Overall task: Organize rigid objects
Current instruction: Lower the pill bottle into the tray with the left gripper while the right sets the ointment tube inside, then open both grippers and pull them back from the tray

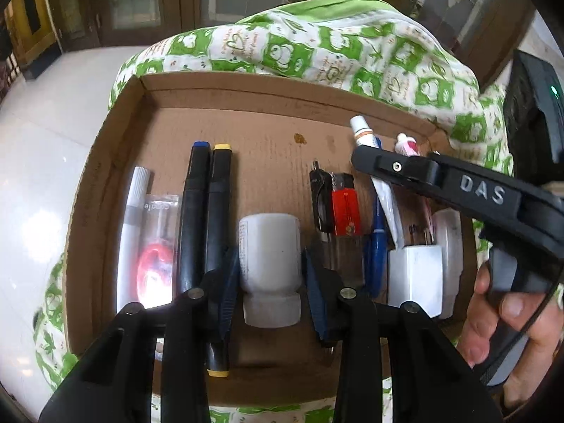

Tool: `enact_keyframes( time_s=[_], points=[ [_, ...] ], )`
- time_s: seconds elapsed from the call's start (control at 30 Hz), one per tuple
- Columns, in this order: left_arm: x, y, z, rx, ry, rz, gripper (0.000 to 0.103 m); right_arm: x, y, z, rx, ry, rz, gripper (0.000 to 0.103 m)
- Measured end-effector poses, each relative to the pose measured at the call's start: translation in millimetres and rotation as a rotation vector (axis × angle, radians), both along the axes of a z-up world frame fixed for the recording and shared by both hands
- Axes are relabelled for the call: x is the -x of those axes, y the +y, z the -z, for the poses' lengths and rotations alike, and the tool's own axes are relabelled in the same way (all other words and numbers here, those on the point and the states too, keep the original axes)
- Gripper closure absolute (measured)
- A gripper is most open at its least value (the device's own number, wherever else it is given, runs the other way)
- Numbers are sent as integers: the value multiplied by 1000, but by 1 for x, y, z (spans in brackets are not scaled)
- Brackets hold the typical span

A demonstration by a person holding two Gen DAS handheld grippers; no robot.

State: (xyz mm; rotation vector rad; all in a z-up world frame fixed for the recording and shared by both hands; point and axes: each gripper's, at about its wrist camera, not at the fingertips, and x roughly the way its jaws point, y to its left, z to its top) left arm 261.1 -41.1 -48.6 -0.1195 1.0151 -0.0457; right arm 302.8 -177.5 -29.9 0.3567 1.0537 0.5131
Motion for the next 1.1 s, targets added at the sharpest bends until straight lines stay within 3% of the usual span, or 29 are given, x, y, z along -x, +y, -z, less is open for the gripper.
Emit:
enact_keyframes(
  time_s=[0.07, 0.13, 0.2, 0.27, 0.43, 0.5, 0.63, 0.83, 1.1],
  points=[
    [6, -4, 0, -10, -9, 2, 70, 5, -7, -1, 2, 2, 20, 82],
    [11, -7, -3, -12, -27, -1, 70, 11, -15, -7, -13, -8, 46, 64],
    [20, -9, -8, -16, -46, -5, 68, 20, -21, -17, -25, -35, 67, 58],
    [37, -17, -13, -39, -72, -7, 60, 33, -27, -28, -10, -66, 83, 57],
    [76, -19, -39, -106, -160, -18, 40, 71, -45, -50, 63, -129, 121, 31],
    [86, -16, -49, -128, -189, -24, 36, 89, -50, -56, 83, -140, 115, 28],
    [106, -19, -64, -192, -236, -28, 29, 131, -54, -64, 125, -188, 110, 8],
    [130, -34, -78, -297, -276, -37, 21, 180, -54, -77, 203, -250, 103, 2],
    [153, -41, -85, -268, -253, -63, 21, 212, -62, -77, 191, -217, 125, 2]
  ],
)
